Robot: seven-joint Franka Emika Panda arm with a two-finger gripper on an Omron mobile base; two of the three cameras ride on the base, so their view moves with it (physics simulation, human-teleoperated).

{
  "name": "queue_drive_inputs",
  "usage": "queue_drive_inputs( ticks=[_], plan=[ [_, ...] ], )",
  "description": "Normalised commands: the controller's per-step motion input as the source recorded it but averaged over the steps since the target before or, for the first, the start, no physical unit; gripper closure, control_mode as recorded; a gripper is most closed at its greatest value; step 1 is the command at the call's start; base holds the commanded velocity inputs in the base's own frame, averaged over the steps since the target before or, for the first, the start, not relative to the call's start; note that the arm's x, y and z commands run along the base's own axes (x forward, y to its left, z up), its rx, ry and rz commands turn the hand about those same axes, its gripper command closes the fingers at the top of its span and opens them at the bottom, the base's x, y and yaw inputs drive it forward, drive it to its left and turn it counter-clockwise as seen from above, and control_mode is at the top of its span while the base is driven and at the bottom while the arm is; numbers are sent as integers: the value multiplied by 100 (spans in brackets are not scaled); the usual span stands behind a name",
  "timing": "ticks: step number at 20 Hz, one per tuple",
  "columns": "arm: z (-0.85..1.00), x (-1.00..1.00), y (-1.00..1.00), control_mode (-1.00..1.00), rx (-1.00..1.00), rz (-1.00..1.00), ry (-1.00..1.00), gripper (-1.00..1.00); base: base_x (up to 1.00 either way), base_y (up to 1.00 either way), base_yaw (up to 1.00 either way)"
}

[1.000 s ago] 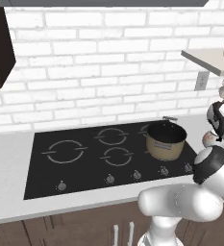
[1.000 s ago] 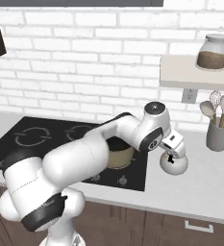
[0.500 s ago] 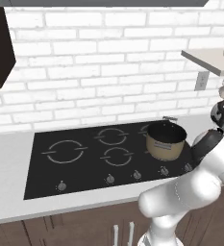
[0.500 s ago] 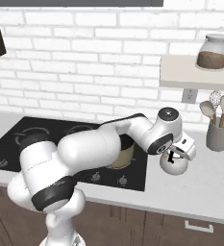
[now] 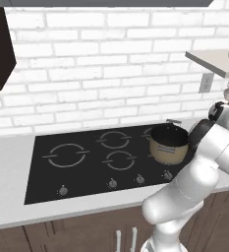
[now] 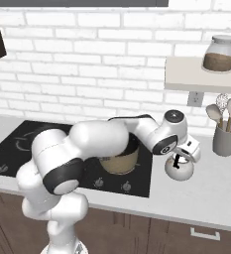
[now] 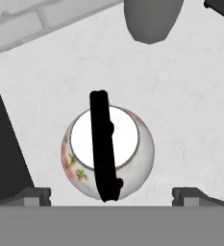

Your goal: Pick the kettle from the counter and place it on a stove burner. Then turn the burner on.

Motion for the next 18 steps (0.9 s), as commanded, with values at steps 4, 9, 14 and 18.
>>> queue_drive_inputs(
  ticks=[4,9,14,18],
  plan=[
    [-32,26,0,-100,0,0,7,-100,0,0,0],
    [-39,6,-1,-100,0,0,8,-100,0,0,0],
    [-9,0,-3,-100,0,0,1,100,0,0,0],
    [2,0,0,-100,0,0,-2,100,0,0,0]
  ],
)
